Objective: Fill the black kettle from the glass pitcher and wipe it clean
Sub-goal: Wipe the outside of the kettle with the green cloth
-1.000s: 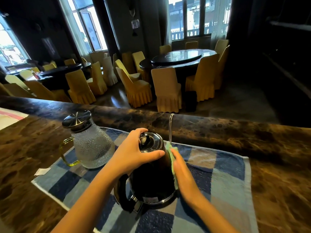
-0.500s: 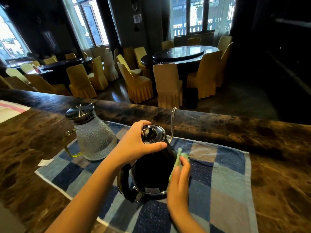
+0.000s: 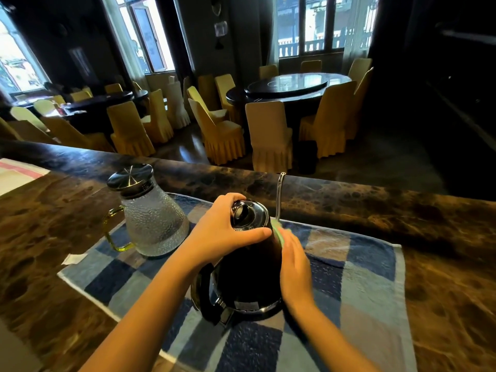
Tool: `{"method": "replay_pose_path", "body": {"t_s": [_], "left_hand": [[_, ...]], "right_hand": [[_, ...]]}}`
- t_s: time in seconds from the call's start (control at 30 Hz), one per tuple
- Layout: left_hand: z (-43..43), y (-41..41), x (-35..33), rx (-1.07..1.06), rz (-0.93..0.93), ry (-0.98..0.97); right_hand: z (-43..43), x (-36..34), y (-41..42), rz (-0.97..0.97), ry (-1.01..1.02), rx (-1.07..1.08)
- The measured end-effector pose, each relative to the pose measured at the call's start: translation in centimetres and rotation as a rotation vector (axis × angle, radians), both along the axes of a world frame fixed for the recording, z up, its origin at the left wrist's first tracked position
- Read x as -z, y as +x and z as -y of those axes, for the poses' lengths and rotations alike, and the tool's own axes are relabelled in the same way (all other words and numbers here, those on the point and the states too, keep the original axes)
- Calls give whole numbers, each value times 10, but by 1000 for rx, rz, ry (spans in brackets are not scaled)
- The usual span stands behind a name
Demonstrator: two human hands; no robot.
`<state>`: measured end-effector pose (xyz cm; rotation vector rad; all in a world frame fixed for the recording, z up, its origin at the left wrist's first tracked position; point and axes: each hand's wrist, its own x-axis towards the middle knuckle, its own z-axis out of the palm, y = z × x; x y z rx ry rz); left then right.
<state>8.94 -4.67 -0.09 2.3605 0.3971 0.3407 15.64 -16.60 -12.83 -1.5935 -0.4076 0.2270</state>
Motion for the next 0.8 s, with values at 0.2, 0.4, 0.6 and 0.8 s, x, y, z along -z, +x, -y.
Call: {"method": "replay_pose_path", "body": {"t_s": [0.2, 0.4, 0.6, 0.8], "left_hand": [[0, 0, 2, -5, -10, 3], [-2, 1, 1, 5, 8, -6], [-3, 2, 2, 15, -33, -10], [-5, 3, 5, 13, -36, -8]], "right_hand": [[12, -11, -51, 43, 36, -72], [-14, -34, 10, 21, 79, -143], [9, 8, -1, -57, 18, -36], [25, 0, -40, -16, 33, -9]]}}
